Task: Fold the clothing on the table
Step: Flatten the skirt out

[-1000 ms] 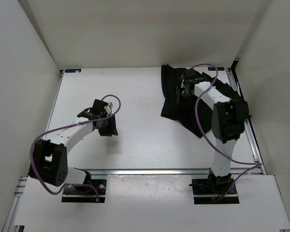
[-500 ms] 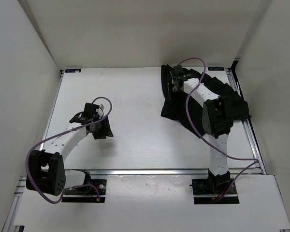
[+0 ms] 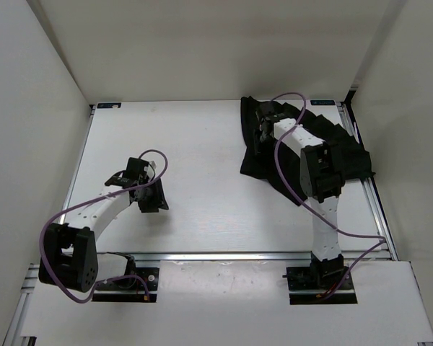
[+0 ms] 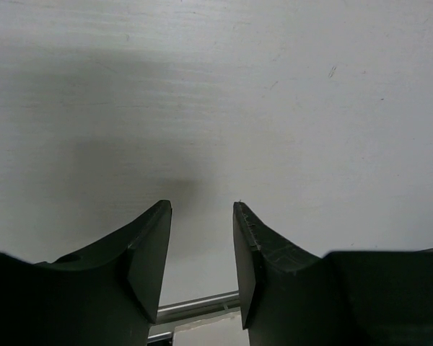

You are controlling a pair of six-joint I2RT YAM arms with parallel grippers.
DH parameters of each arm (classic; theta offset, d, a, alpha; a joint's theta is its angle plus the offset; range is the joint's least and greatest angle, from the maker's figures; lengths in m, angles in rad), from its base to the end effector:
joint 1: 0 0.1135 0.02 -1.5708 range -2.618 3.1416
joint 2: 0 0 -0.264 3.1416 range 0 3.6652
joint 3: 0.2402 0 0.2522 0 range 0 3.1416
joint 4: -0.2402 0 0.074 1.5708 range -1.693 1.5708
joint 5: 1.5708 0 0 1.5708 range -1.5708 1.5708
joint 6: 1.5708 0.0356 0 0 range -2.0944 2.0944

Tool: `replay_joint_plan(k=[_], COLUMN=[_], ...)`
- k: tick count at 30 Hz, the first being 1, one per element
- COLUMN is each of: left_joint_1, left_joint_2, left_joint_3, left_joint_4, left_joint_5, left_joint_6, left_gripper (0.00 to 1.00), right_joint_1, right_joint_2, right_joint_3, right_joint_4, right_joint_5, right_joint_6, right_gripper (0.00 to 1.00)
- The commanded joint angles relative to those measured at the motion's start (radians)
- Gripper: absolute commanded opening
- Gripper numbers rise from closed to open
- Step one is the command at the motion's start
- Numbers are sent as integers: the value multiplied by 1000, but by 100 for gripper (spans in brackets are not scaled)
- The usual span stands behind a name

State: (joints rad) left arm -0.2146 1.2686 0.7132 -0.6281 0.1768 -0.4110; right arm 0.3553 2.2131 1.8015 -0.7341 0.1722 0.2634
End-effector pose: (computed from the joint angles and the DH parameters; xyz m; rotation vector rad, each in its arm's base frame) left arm 0.2160 -0.0535 0.1864 -0.2260 2.7906 -0.4050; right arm 0.4443 0.1583 0.1825 -0.0734 2.6847 -0.0444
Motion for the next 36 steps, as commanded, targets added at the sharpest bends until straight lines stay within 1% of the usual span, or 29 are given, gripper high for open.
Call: replay_joint_plan(k=[1,2,3,5,6,7,9,13,16,18,19,20,21,22,23,24,25,26,27,30,32,34,36], left_joint_1=[9,12,11,14,17,15,15,18,20,17,14,14,17,9,8,9,12,11,12,20,26,32,37], left_joint_2=[-46,-46,-44,-48,-51,-55,-54,-66,-72,-75,-74,-69,-71,-66,-63,-61,-60,-60,-63,-72,-80,-84,-89], left_joint_3=[-9,-11,-18,-15,-18,-17,-20,-32,-49,-63,-69,-66,-66,-67,-64,-72,-63,-57,-55,-32,-26,-17,-9], left_joint_4=[4,-2,5,7,10,7,1,13,16,19,28,22,28,30,28,36,38,38,28,21,7,-7,-9], left_joint_5=[20,18,18,26,30,33,29,35,36,41,52,44,52,49,46,44,53,55,58,49,40,49,46], left_joint_6=[-6,-2,-8,-9,-11,-9,-11,-9,-18,-25,-22,-17,-21,-23,-22,-22,-25,-19,-25,-17,-14,-8,-8], left_gripper=[51,50,49,49,48,49,47,46,46,46,44,45,46,46,45,46,46,45,46,46,45,46,44], right_joint_1=[-13,-18,-22,-18,-21,-16,2,109,181,209,226,232,238,241,240,237,231,223,217,180,151,137,129], right_joint_2=[31,45,52,60,53,39,-36,-197,-308,-338,-354,-348,-349,-349,-345,-340,-357,-374,-386,-438,-464,-455,-435], right_joint_3=[-10,-4,2,10,9,1,-4,19,6,-39,-50,-63,-73,-76,-86,-100,-129,-145,-169,-250,-306,-372,-408], right_joint_4=[-5,-8,-13,-30,-15,-2,28,35,50,50,52,45,20,-11,-36,-56,-63,-74,-82,-53,-25,19,70], right_joint_5=[-113,-163,-198,-276,-301,-354,-425,-483,-620,-735,-843,-950,-1009,-1004,-990,-918,-880,-800,-756,-674,-655,-654,-695], right_joint_6=[19,25,25,23,20,19,11,-59,-125,-144,-150,-170,-170,-173,-165,-176,-173,-167,-156,-109,-81,-53,-41], right_gripper=[48,46,38,8,0,1,0,1,0,0,0,12,27,44,55,68,69,69,70,69,69,68,67])
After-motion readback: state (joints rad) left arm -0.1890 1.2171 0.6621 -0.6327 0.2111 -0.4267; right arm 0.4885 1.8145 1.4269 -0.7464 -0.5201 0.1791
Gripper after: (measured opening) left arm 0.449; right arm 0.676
